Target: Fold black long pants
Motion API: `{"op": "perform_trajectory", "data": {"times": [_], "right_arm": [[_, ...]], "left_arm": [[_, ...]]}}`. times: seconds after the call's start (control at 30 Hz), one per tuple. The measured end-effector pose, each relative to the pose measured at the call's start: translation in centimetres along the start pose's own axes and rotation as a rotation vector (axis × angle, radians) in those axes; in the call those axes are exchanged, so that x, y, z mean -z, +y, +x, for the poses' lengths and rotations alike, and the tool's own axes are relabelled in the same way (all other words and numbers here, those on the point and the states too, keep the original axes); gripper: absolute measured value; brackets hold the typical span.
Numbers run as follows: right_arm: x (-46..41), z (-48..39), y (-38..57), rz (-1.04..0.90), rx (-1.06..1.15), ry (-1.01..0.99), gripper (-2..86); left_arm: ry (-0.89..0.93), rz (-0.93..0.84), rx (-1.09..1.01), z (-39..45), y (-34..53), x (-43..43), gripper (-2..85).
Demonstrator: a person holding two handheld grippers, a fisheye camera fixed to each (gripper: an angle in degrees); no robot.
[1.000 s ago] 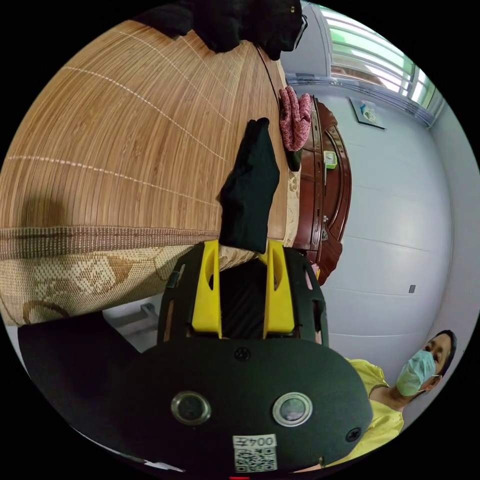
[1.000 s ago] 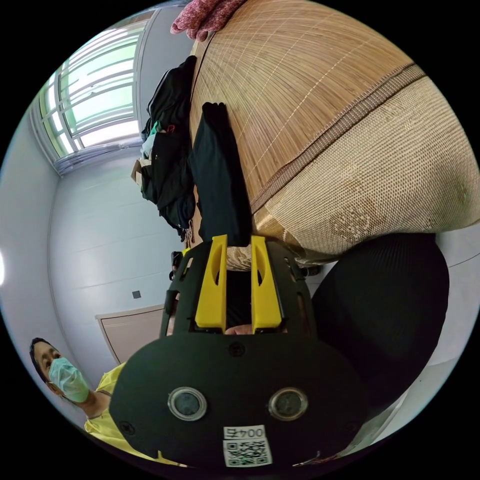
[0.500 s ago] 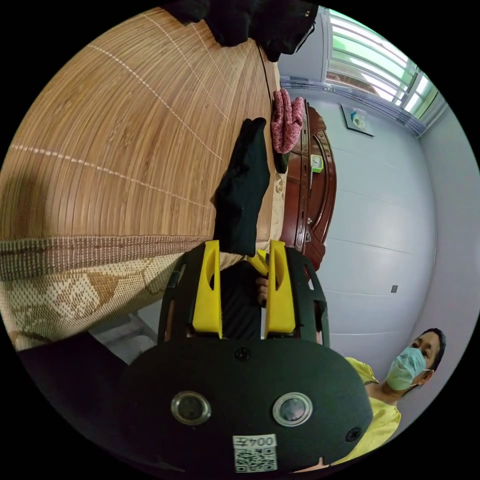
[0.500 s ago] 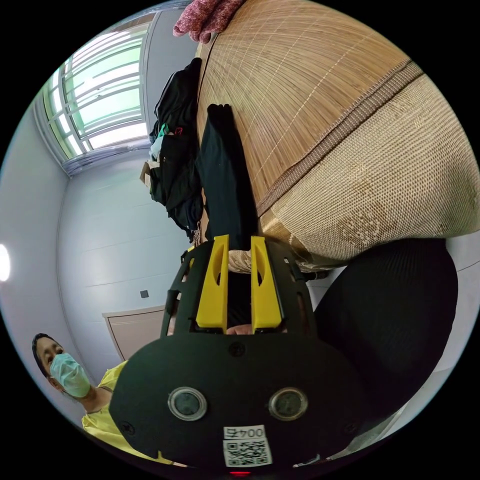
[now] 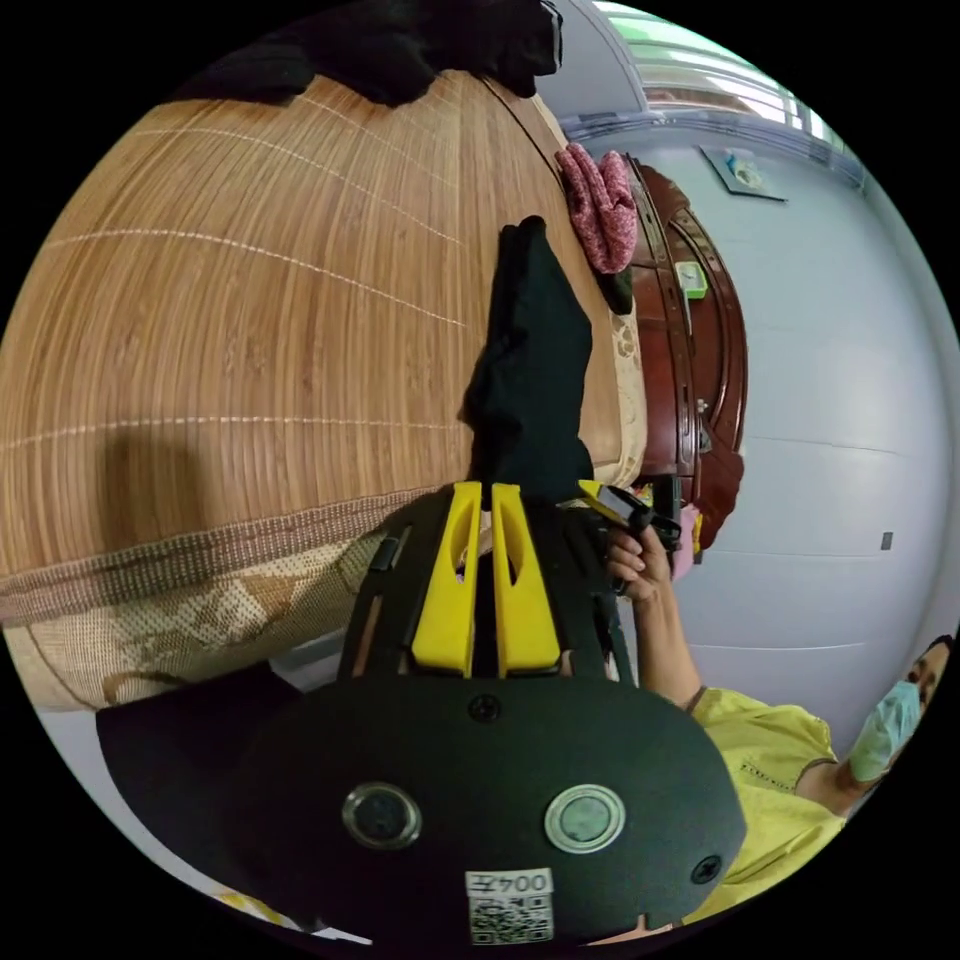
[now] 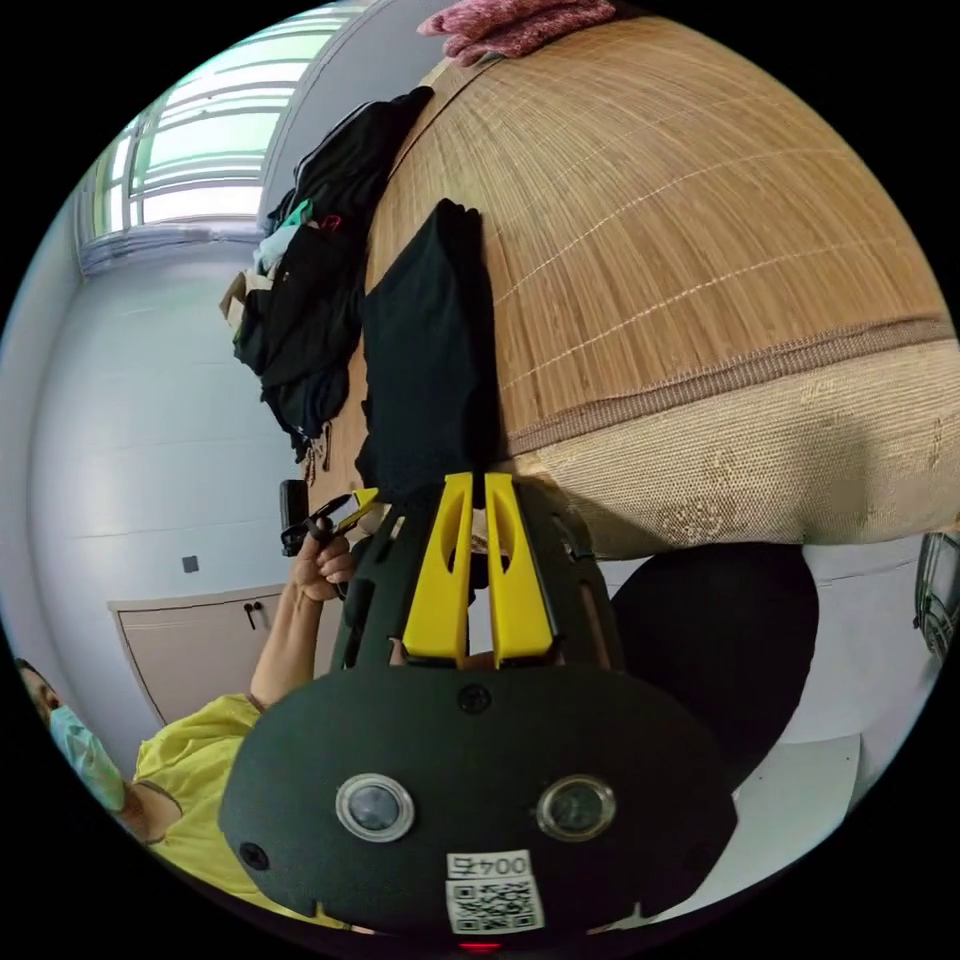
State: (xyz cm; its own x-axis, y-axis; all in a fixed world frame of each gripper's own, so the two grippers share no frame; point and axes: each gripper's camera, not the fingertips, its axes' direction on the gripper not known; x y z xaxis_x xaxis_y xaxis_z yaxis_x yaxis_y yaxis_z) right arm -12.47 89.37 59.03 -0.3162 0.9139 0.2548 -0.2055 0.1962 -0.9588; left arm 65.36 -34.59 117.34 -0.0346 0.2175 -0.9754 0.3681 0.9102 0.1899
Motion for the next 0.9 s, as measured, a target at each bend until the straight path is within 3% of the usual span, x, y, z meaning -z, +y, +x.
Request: {"op": "perform_trajectory", "data": {"times": [0.17, 0.3, 0.47, 0.9], "right_arm": [[-0.3, -0.8, -1.8, -0.02, -0.01, -0.054, 5.3], [1.3, -1.2, -2.6, 0.006, -0.021, -0.061, 7.9], [4.5, -3.2, -6.1, 0.117, 0.069, -0.153, 10.3], [2.5, -7.8, -22.2, 0.029, 0.094, -0.192, 13.5]], "left_arm": [[0.01, 0.011, -0.024, 1.5, -0.9, 0.0, 4.6], [0.083, 0.021, -0.051, 2.7, -1.3, 1.4, 10.9], [0.003, 0.1, -0.1, 5.2, -3.3, 5.2, 12.3], [-0.068, 0.034, -0.158, 14.0, -21.1, 0.7, 14.9]]}}
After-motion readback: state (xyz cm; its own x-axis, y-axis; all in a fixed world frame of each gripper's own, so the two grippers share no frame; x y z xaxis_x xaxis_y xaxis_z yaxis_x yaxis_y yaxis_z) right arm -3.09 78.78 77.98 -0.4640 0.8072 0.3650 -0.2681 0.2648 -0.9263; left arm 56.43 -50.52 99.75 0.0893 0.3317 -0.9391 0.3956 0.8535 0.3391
